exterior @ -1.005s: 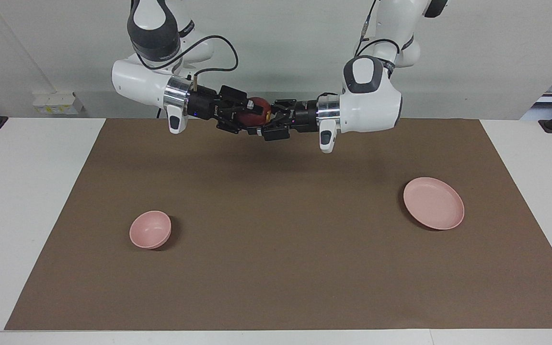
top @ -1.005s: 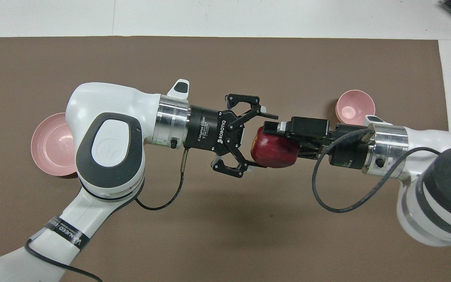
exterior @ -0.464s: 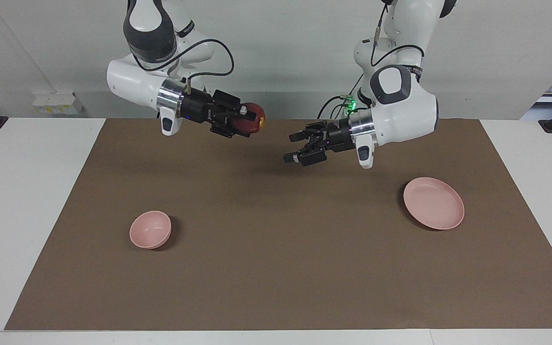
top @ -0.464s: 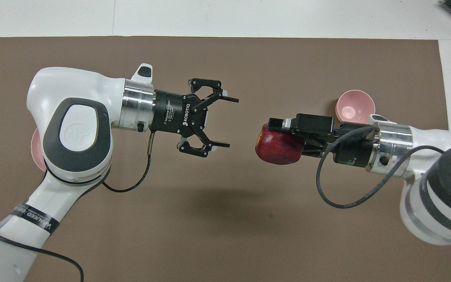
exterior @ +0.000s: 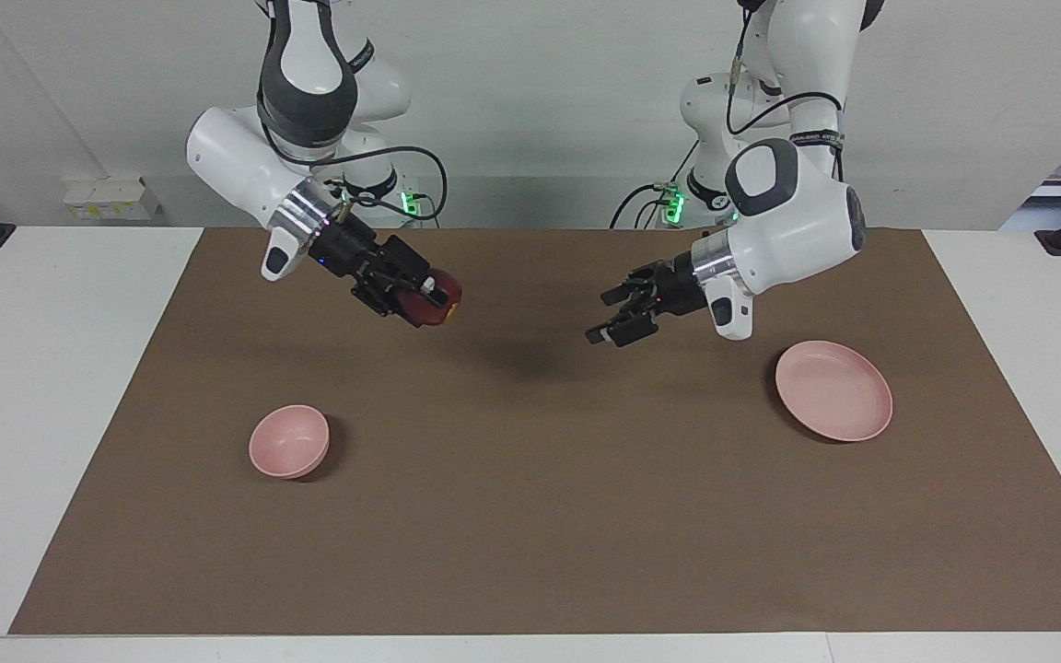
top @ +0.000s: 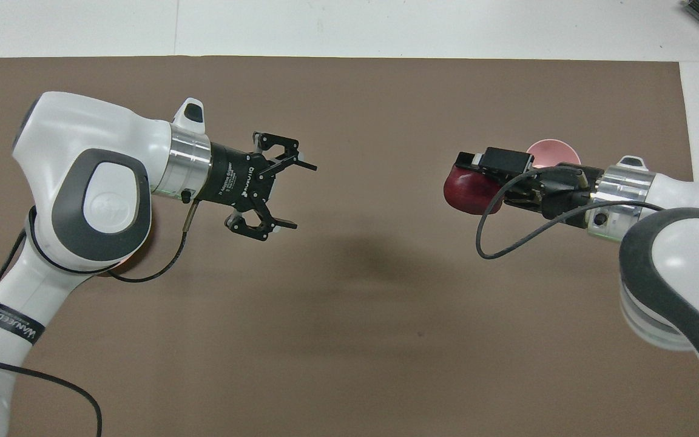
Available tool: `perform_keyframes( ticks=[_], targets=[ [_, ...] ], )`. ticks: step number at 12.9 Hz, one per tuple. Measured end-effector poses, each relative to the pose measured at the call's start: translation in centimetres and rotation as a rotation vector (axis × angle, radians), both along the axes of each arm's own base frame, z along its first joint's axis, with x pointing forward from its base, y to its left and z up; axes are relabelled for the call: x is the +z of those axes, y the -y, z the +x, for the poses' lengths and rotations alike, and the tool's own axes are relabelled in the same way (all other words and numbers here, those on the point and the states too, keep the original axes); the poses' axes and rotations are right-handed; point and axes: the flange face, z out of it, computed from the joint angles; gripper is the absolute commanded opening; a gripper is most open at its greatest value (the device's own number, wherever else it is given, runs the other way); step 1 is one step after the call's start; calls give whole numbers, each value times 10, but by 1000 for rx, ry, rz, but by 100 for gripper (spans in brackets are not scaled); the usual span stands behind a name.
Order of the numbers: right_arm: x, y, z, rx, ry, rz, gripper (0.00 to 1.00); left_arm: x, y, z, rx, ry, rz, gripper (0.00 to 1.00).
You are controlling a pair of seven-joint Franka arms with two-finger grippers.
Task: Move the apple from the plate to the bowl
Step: 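Open the left gripper and withdraw it while the right gripper pulls back, then lower the apple into the pink bowl with the right gripper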
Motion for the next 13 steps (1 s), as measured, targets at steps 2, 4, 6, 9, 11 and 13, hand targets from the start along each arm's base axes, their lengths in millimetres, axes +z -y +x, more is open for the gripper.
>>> perform_keyframes(
  ticks=[2,4,6,9,11,13],
  targets=[
    [-6,28,10,5,-21,-167,0,-3,-29,10,11,18,56,100],
    [-14,49,15,17,-45,-316,0,-3,-63,17,8,7,93,100],
    [-26,67,23,28,-61,-438,0,-2,-98,22,-47,15,176,100],
    [-54,85,40,68,-82,-572,0,-6,-128,26,-199,46,321,100],
    [-72,88,50,97,-109,-667,0,-9,-135,28,-254,65,407,100],
    [-84,89,62,122,-121,-764,0,-13,-142,25,-308,58,487,100]
  ],
)
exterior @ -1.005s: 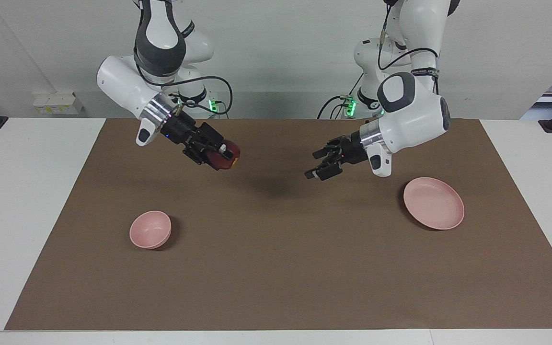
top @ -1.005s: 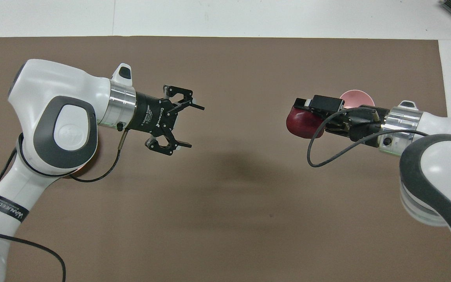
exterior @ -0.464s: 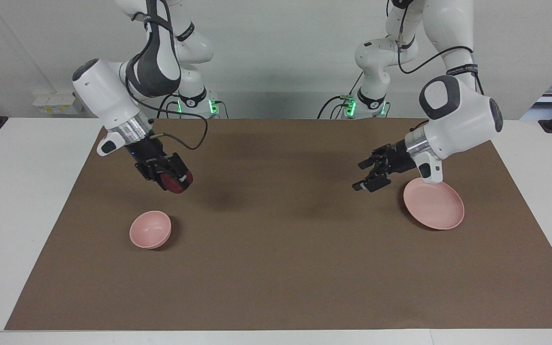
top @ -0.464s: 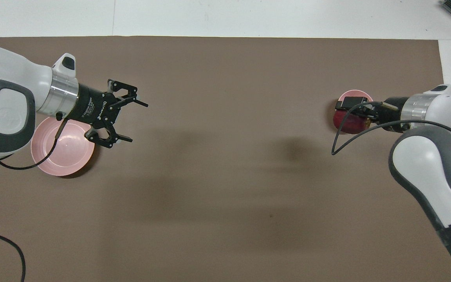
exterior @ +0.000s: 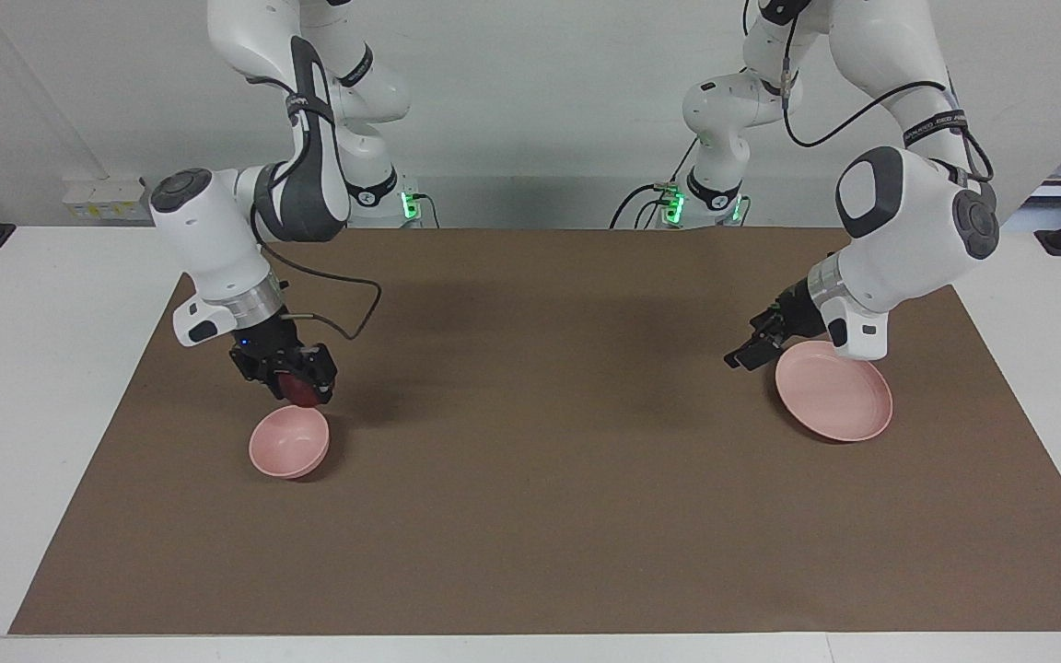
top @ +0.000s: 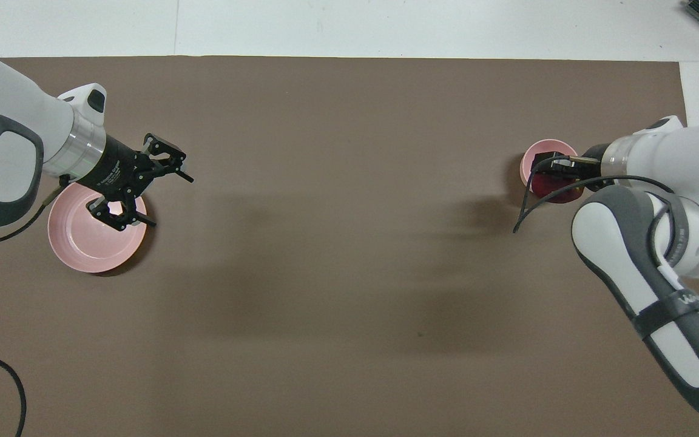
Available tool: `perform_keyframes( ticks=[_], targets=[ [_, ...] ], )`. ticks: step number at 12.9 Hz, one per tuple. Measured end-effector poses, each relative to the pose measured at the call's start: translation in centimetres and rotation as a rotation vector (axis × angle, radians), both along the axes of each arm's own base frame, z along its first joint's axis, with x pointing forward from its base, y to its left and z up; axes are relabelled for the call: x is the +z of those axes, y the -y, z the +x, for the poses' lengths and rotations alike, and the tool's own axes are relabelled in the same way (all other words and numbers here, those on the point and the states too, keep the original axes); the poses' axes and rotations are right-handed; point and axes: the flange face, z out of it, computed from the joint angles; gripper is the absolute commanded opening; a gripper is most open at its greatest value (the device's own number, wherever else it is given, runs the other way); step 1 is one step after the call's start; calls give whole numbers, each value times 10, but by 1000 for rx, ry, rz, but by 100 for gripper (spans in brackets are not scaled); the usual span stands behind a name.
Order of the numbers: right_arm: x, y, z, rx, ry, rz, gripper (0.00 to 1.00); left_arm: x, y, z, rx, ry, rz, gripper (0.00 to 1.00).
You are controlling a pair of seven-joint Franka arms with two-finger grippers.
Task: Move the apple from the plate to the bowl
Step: 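Lower the apple into the pink bowl with the right gripper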
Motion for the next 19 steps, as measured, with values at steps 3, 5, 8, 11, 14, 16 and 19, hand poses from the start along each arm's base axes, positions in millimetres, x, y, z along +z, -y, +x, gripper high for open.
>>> perform_keyframes(
  ticks=[3,5,8,11,14,16,19],
  targets=[
    [-11,4,18,28,-4,-86,0,-9,-18,-14,-145,-87,129,100],
    [-28,7,23,41,-27,-110,0,-8,-28,-13,-178,-83,128,100],
    [-48,9,32,59,-50,-140,0,0,-49,-6,-243,-40,96,100],
    [-54,17,43,50,-47,-149,30,4,-88,9,-346,74,51,100],
    [-52,23,46,42,-40,-151,94,7,-96,17,-459,159,33,100],
    [-52,24,46,40,-41,-152,96,11,-105,17,-535,181,45,100],
    [-52,24,46,40,-41,-152,100,40,-107,7,-594,209,115,100]
  ],
)
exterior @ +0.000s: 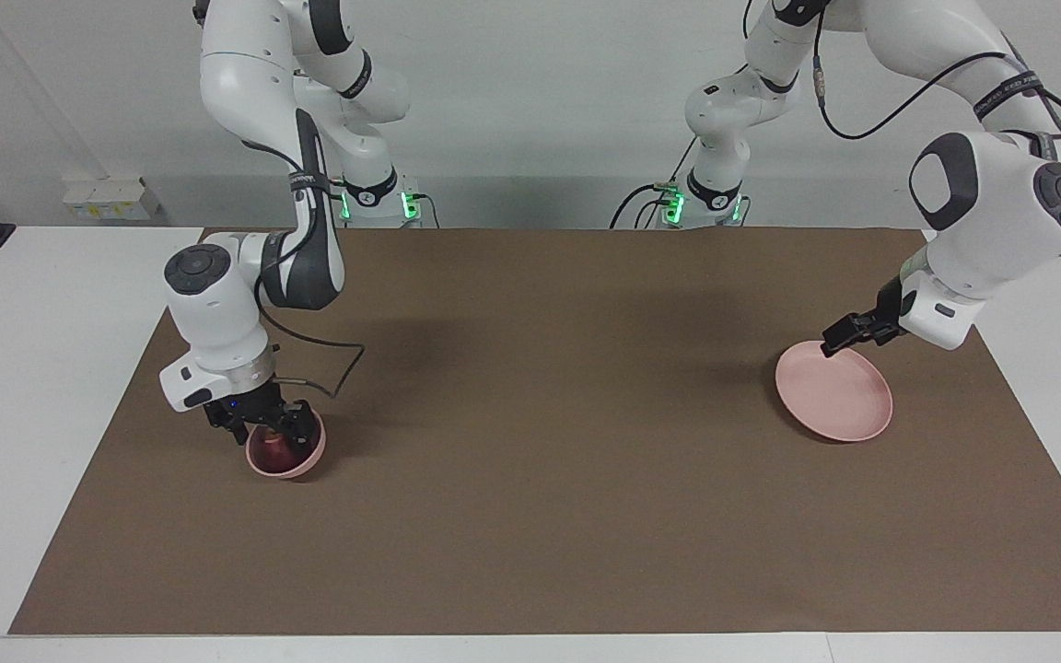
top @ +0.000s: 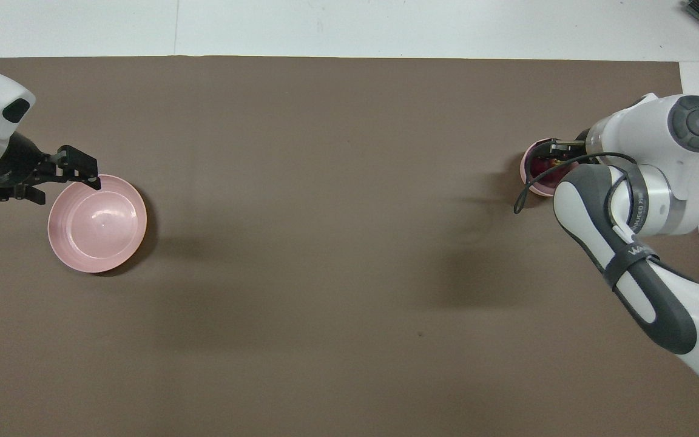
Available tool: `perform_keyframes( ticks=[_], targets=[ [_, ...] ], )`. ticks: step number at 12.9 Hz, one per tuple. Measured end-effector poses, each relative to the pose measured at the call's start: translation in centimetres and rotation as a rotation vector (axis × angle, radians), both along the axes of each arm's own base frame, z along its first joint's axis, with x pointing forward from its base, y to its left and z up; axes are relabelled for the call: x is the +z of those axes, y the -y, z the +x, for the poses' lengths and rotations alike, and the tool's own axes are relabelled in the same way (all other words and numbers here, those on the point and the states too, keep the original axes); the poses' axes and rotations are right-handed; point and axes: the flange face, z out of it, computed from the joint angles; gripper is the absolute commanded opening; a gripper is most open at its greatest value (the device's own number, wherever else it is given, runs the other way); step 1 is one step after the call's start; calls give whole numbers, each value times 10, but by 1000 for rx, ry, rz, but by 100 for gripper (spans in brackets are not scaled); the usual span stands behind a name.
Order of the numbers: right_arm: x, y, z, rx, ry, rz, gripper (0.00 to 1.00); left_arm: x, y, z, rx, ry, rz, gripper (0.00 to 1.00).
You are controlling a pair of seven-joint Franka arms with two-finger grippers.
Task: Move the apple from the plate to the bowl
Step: 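Lower the apple into the pink bowl with the right gripper, then open the right gripper and lift it away from the bowl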
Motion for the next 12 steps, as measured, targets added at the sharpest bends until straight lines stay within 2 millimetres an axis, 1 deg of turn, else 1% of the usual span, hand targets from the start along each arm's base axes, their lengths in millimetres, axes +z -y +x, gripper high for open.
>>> perform_keyframes(
  ticks=[3,4,5,6,7,9,10,12],
  targets=[
    [2,-1,1,1,4,0,100,49,12,-27,-52,45,42,100],
    [5,-1,2,2,10,0,100,63,16,-37,-88,59,53,100],
    [11,-2,5,3,22,0,100,71,18,-44,-124,69,60,100],
    [20,-3,7,4,36,0,100,74,19,-47,-144,73,62,100],
    [32,-3,9,3,48,-1,100,72,20,-47,-153,69,58,100],
    [69,-4,9,1,44,-2,100,68,21,-47,-167,58,50,100],
    [93,-7,6,2,32,-2,100,67,22,-48,-168,56,49,100],
    [151,-13,-4,2,12,-2,100,67,19,-48,-164,54,49,100]
  ],
)
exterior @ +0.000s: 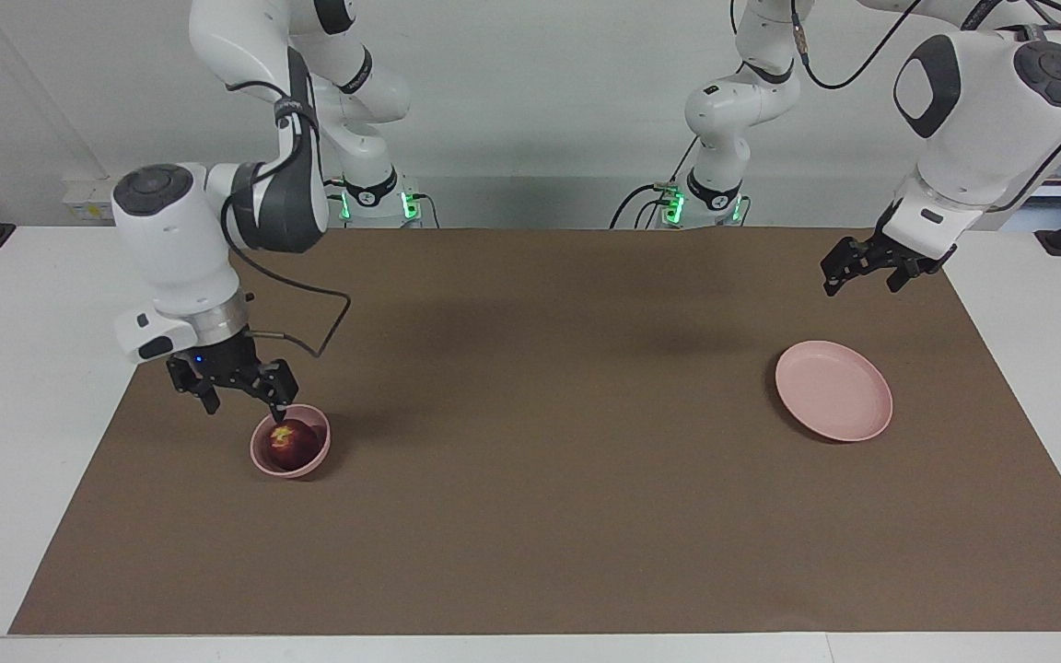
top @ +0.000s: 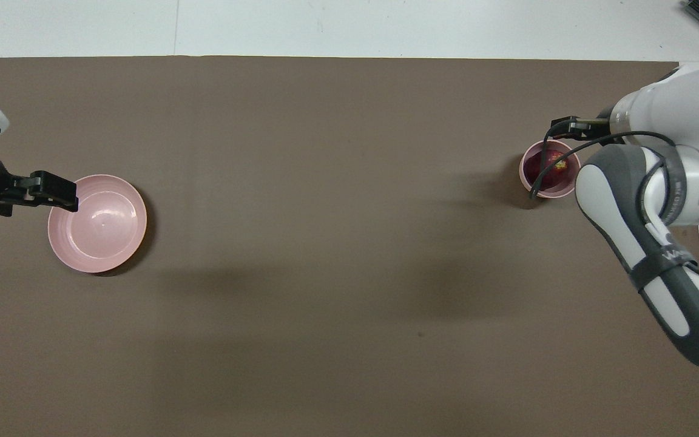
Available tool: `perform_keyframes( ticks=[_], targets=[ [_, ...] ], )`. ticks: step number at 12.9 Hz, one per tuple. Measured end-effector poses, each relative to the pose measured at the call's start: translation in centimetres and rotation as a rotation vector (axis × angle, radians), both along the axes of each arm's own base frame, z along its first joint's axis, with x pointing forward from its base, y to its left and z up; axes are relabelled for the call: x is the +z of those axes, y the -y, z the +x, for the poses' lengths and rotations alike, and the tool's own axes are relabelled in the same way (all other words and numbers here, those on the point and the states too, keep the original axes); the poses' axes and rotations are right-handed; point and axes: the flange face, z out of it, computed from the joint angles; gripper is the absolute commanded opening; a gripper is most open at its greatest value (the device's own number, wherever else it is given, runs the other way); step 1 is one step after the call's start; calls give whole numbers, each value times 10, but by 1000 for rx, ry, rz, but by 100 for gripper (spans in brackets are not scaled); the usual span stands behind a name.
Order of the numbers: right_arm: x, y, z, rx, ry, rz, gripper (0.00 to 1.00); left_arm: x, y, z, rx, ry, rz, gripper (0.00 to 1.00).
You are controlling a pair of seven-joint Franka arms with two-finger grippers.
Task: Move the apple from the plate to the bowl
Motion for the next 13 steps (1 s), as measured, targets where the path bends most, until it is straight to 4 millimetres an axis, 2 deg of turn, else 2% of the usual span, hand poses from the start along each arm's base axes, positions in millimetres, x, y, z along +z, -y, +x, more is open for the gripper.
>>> perform_keyframes(
  ticks=[3,6,9,13],
  targets=[
    [71,-3,-33,-7,-25,4,100,0,-4,0,6,0,0,100],
    [121,-4,-76,-14,-74,8,100,1,-3,0,1,1,-2,100],
    [146,-4,-107,-20,-122,13,100,7,-10,1,-2,13,-2,100],
    [149,-6,-114,-19,-136,27,100,15,-28,0,-24,30,-8,100]
  ],
)
